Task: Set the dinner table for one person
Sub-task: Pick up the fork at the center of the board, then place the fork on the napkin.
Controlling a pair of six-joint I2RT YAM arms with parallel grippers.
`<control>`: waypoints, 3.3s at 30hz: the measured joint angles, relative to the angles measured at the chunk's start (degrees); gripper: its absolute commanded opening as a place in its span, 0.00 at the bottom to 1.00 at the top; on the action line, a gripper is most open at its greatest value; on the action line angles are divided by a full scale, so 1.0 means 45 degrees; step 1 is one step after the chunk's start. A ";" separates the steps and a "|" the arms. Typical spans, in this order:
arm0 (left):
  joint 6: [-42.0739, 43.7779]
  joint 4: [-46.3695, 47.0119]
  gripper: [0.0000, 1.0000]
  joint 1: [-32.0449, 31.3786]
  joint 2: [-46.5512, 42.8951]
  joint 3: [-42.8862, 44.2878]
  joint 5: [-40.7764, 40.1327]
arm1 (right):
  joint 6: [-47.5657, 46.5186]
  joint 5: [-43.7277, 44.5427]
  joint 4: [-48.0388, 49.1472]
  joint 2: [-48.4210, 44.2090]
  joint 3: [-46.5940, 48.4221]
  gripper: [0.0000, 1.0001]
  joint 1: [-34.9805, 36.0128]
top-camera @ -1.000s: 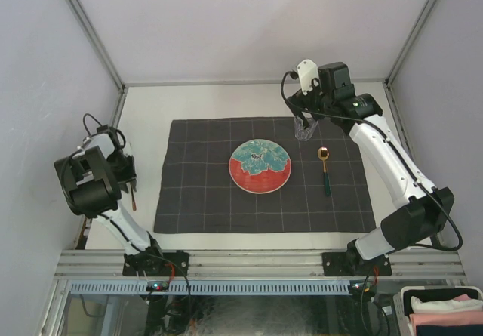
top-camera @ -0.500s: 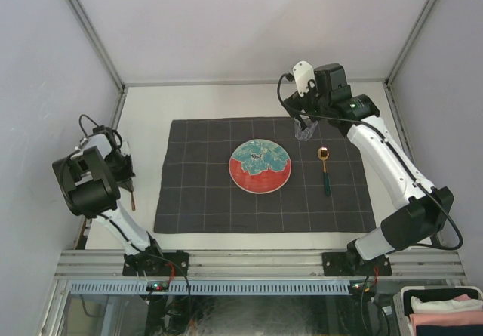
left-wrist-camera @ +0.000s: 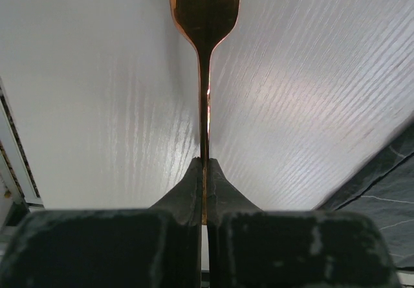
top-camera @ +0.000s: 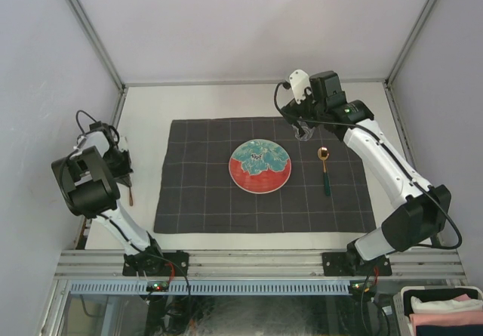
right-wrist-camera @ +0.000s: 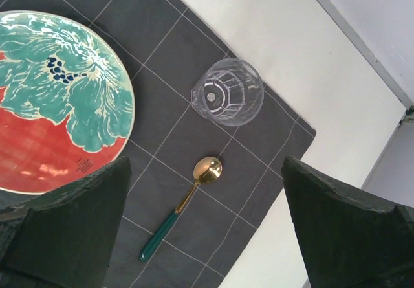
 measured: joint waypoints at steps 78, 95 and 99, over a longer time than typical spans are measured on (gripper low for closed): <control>-0.5246 -0.0709 0.00 -0.9136 -0.1564 0.1069 0.3026 | 0.0767 -0.0466 0.0631 -0.1841 -0.2618 1.00 -0.2220; -0.5940 0.0078 0.00 -0.9224 -0.2647 -0.0787 0.2837 | 0.0869 -0.0573 0.0714 -0.1982 -0.2875 1.00 -0.2375; -0.6081 0.0277 0.00 -0.9287 -0.2458 -0.0782 0.2890 | 0.0860 -0.0573 0.0709 -0.1987 -0.2875 1.00 -0.2375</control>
